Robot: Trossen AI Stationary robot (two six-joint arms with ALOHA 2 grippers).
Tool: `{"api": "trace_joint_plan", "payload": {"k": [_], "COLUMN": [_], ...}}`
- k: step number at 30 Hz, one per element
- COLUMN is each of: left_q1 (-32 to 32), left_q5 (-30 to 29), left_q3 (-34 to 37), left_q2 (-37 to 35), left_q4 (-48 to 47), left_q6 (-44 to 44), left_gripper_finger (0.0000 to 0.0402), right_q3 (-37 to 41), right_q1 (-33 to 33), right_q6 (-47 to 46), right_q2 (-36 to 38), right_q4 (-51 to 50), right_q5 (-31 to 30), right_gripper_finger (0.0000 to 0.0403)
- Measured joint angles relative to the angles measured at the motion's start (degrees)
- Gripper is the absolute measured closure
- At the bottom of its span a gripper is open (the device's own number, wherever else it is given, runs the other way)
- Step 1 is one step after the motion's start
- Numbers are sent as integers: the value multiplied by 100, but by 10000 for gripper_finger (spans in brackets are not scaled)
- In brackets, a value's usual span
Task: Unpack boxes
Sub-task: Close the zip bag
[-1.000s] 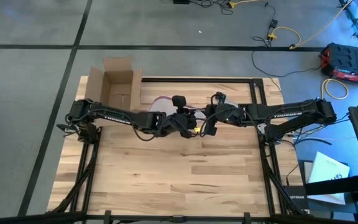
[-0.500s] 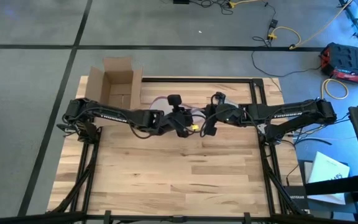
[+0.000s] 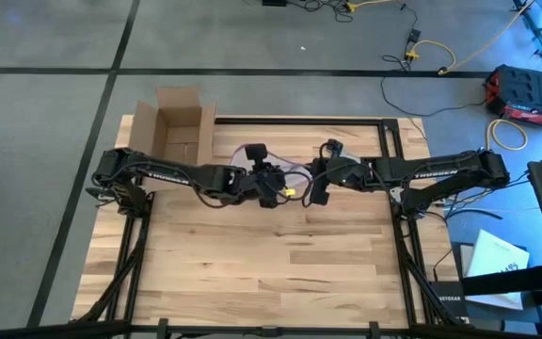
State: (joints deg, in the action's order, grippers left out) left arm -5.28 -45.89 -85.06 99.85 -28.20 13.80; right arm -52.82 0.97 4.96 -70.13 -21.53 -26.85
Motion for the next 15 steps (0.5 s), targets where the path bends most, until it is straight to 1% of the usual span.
{"api": "trace_joint_plan", "payload": {"k": [5, 10, 15], "left_q1": [0, 31, 48], "left_q5": [-107, -125, -151], "left_q3": [2, 9, 9], "left_q2": [-223, -300, -307], "left_q4": [-89, -153, -248], "left_q6": [-35, -36, -39], "left_gripper_finger": [401, 402, 401], "right_q3": [0, -2, -2], "right_q1": [0, 0, 2], "right_q6": [3, 113, 132], "right_q2": [4, 27, 196], "right_q4": [-211, -335, -742], "right_q5": [0, -2, -322], "right_gripper_finger": [403, 403, 403]}}
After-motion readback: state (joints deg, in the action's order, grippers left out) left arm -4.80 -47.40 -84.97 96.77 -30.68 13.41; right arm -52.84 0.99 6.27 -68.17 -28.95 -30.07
